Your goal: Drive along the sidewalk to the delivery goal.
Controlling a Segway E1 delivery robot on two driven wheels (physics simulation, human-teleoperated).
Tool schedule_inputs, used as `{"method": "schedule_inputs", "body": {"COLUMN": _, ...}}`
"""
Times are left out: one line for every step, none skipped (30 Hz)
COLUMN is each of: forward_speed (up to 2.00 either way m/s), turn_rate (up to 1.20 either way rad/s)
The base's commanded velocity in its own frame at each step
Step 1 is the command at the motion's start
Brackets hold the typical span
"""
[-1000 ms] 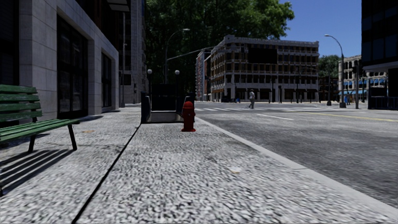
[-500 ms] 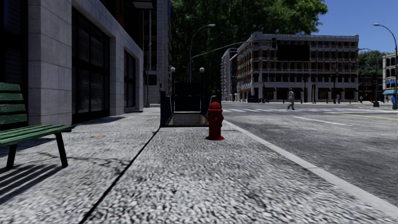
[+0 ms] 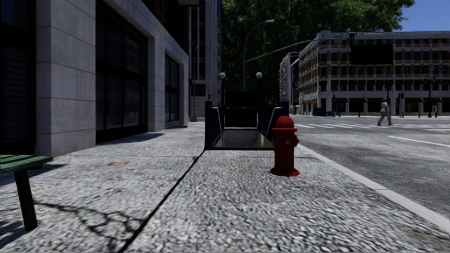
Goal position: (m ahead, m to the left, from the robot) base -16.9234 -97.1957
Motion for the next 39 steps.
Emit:
{"method": "schedule_inputs", "body": {"forward_speed": 2.00, "turn_rate": 0.38}}
{"method": "schedule_inputs", "body": {"forward_speed": 2.00, "turn_rate": 0.38}}
{"method": "schedule_inputs", "body": {"forward_speed": 2.00, "turn_rate": 0.38}}
{"method": "schedule_inputs", "body": {"forward_speed": 2.00, "turn_rate": 0.38}}
{"method": "schedule_inputs", "body": {"forward_speed": 2.00, "turn_rate": 0.38}}
{"method": "schedule_inputs", "body": {"forward_speed": 2.00, "turn_rate": 0.38}}
{"method": "schedule_inputs", "body": {"forward_speed": 2.00, "turn_rate": 0.38}}
{"method": "schedule_inputs", "body": {"forward_speed": 2.00, "turn_rate": 0.38}}
{"method": "schedule_inputs", "body": {"forward_speed": 2.00, "turn_rate": 0.38}}
{"method": "schedule_inputs", "body": {"forward_speed": 2.00, "turn_rate": 0.38}}
{"method": "schedule_inputs", "body": {"forward_speed": 2.00, "turn_rate": 0.38}}
{"method": "schedule_inputs", "body": {"forward_speed": 2.00, "turn_rate": 0.39}}
{"method": "schedule_inputs", "body": {"forward_speed": 2.00, "turn_rate": 0.39}}
{"method": "schedule_inputs", "body": {"forward_speed": 2.00, "turn_rate": 0.42}}
{"method": "schedule_inputs", "body": {"forward_speed": 2.00, "turn_rate": 0.43}}
{"method": "schedule_inputs", "body": {"forward_speed": 2.00, "turn_rate": 0.43}}
{"method": "schedule_inputs", "body": {"forward_speed": 2.00, "turn_rate": 0.43}}
{"method": "schedule_inputs", "body": {"forward_speed": 2.00, "turn_rate": 0.43}}
{"method": "schedule_inputs", "body": {"forward_speed": 2.00, "turn_rate": 0.43}}
{"method": "schedule_inputs", "body": {"forward_speed": 2.00, "turn_rate": 0.43}}
{"method": "schedule_inputs", "body": {"forward_speed": 2.00, "turn_rate": 0.43}}
{"method": "schedule_inputs", "body": {"forward_speed": 2.00, "turn_rate": 0.44}}
{"method": "schedule_inputs", "body": {"forward_speed": 2.00, "turn_rate": 0.44}}
{"method": "schedule_inputs", "body": {"forward_speed": 2.00, "turn_rate": 0.44}}
{"method": "schedule_inputs", "body": {"forward_speed": 2.00, "turn_rate": 0.44}}
{"method": "schedule_inputs", "body": {"forward_speed": 2.00, "turn_rate": 0.44}}
{"method": "schedule_inputs", "body": {"forward_speed": 2.00, "turn_rate": 0.44}}
{"method": "schedule_inputs", "body": {"forward_speed": 2.00, "turn_rate": 0.44}}
{"method": "schedule_inputs", "body": {"forward_speed": 2.00, "turn_rate": 0.44}}
{"method": "schedule_inputs", "body": {"forward_speed": 2.00, "turn_rate": 0.44}}
{"method": "schedule_inputs", "body": {"forward_speed": 2.00, "turn_rate": 0.44}}
{"method": "schedule_inputs", "body": {"forward_speed": 2.00, "turn_rate": 0.44}}
{"method": "schedule_inputs", "body": {"forward_speed": 2.00, "turn_rate": 0.44}}
{"method": "schedule_inputs", "body": {"forward_speed": 2.00, "turn_rate": 0.44}}
{"method": "schedule_inputs", "body": {"forward_speed": 2.00, "turn_rate": 0.44}}
{"method": "schedule_inputs", "body": {"forward_speed": 2.00, "turn_rate": 0.44}}
{"method": "schedule_inputs", "body": {"forward_speed": 2.00, "turn_rate": 0.42}}
{"method": "schedule_inputs", "body": {"forward_speed": 2.00, "turn_rate": 0.38}}
{"method": "schedule_inputs", "body": {"forward_speed": 2.00, "turn_rate": 0.37}}
